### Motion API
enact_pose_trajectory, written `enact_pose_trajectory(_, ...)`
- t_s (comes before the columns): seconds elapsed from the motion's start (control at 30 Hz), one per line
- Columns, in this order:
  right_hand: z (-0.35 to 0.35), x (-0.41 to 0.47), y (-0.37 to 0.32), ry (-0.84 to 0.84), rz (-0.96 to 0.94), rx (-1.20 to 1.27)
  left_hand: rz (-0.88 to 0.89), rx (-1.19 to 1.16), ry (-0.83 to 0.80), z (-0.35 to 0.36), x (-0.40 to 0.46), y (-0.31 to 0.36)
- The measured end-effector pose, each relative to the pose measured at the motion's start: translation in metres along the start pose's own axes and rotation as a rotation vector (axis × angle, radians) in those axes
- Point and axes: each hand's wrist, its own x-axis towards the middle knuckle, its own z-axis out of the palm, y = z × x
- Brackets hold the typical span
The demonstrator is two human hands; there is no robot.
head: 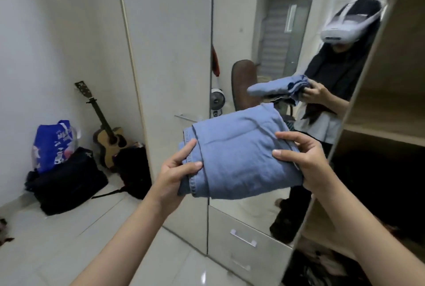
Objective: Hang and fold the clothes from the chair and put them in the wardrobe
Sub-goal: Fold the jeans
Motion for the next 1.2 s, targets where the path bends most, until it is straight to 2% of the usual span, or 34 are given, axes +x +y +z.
enact_pose_trajectory(0.47,-0.228,-0.034,-0.153,0.418,-0.309,-0.31,0.077,-0.028,-0.537,0.276,0.094,-0.025)
enact_pose_trajectory(0.7,-0.347,0.01,-0.18,0.581,-0.38,-0.367,0.23,0.039,-0.619,0.412,0.172,-0.048)
enact_pose_trajectory(0.83,-0.414,0.051,-0.145,0.725,-0.302,-0.34,0.238,0.125,-0.586,0.459,0.231,-0.081)
enact_pose_trajectory(0.93,-0.448,0.073,-0.107,0.772,-0.15,-0.288,0.154,0.205,-0.513,0.479,0.264,-0.116)
enact_pose_trajectory(1.0,-0.464,0.08,-0.083,0.781,-0.036,-0.362,0.091,0.275,-0.483,0.485,0.277,-0.142)
enact_pose_trajectory(1.1,-0.474,0.083,-0.067,0.681,0.061,-0.594,0.059,0.486,-0.504,0.484,0.293,-0.167)
enact_pose_trajectory(1.13,-0.476,0.083,-0.067,0.65,0.087,-0.734,0.08,0.571,-0.512,0.483,0.298,-0.171)
enact_pose_trajectory(1.2,-0.476,0.082,-0.074,0.669,0.189,-1.157,0.212,0.813,-0.43,0.482,0.304,-0.173)
